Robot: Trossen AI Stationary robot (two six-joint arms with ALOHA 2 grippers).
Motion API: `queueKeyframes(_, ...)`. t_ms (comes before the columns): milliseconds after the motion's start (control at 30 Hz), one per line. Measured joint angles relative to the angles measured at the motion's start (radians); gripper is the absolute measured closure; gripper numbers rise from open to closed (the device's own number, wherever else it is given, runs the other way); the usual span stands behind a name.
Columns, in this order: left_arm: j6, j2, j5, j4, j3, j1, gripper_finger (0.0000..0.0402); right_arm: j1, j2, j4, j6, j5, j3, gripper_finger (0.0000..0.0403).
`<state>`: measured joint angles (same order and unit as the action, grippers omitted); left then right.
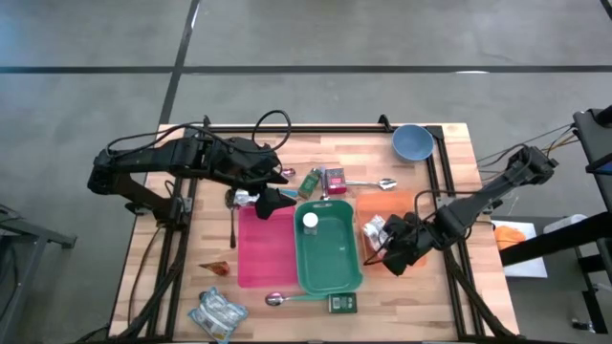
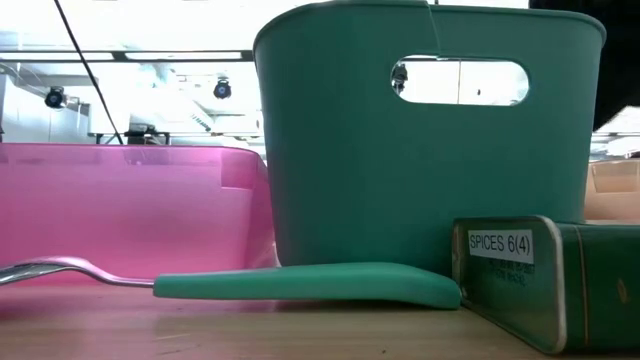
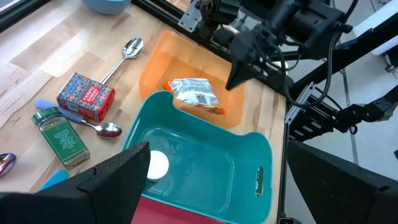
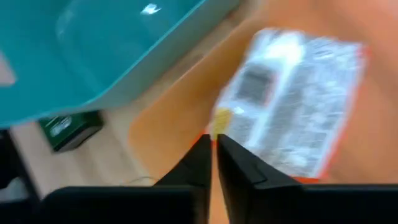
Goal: Pick & Place Food Item
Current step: Put the orange noodle pack into the orange bin
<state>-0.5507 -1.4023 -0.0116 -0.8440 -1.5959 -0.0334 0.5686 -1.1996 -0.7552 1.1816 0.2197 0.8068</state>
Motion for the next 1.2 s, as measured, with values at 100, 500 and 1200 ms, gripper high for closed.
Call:
queueKeyframes(100, 0.0, 0.0, 0.0, 0.0, 0.0, 0.0, 0.0022, 0.001, 0.0, 0.114, -0.023, -0.017, -0.049, 0.0327)
queueKeyframes(500, 0.0, 0.0, 0.0, 0.001, 0.0, 0.0, 0.0022, -0.003, -0.03, 0.163, -0.372, 0.122, -0.075, 0.0152)
queueKeyframes(1200, 0.0, 0.0, 0.0, -0.037, 0.0, -0.001, 0.0022, -0.005, -0.431, -0.066, -0.526, 0.197, 0.112, 0.0141)
